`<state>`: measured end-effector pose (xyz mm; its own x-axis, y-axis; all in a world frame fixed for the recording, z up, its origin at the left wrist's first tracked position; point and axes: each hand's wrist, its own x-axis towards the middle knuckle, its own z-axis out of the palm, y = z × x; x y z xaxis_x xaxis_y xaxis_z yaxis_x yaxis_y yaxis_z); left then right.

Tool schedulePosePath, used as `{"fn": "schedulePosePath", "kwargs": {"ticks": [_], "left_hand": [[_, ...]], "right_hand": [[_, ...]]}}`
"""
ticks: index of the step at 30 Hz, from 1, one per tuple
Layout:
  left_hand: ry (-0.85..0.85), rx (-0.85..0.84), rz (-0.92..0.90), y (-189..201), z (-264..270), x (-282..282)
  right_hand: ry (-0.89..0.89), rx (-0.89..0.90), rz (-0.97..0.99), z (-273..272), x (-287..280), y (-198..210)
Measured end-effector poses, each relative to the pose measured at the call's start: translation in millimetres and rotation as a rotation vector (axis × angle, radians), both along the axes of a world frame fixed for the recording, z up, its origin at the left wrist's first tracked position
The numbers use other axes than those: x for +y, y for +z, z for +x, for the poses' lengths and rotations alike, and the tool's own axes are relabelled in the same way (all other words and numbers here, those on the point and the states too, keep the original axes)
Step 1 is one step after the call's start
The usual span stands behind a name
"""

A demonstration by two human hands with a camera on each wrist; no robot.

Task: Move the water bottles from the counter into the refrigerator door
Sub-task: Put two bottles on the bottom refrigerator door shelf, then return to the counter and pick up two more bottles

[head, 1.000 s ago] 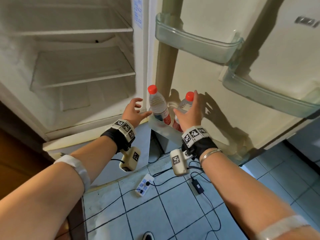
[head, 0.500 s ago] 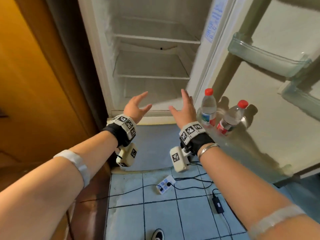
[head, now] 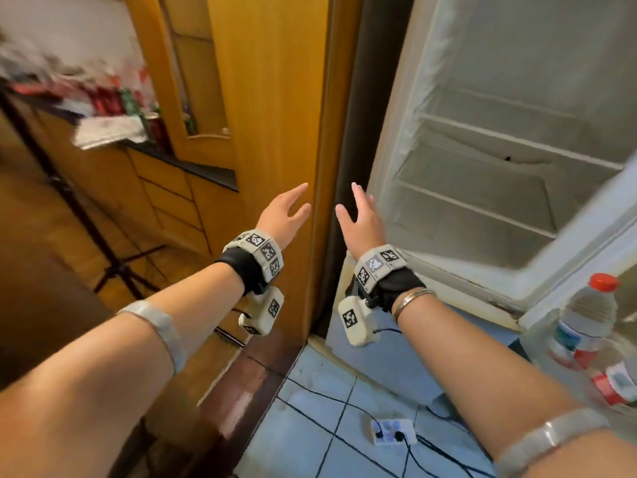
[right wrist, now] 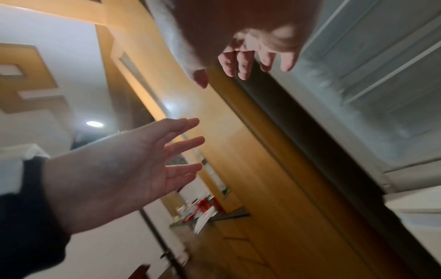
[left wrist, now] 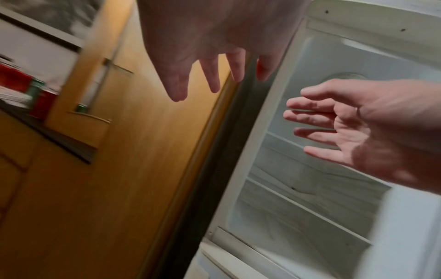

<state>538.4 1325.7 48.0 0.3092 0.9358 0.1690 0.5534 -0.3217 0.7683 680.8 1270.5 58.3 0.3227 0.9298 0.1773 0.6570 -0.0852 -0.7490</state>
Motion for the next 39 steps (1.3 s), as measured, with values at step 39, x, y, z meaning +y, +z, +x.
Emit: {"fn": "schedulePosePath", "kwargs": {"ticks": [39], "left_hand": [[1.568,-0.223,-0.017,10.2,-405.7,-560.1]], "right_hand": [[1.666,-0.004,0.095,-507.0,-356.5,3.3]]}}
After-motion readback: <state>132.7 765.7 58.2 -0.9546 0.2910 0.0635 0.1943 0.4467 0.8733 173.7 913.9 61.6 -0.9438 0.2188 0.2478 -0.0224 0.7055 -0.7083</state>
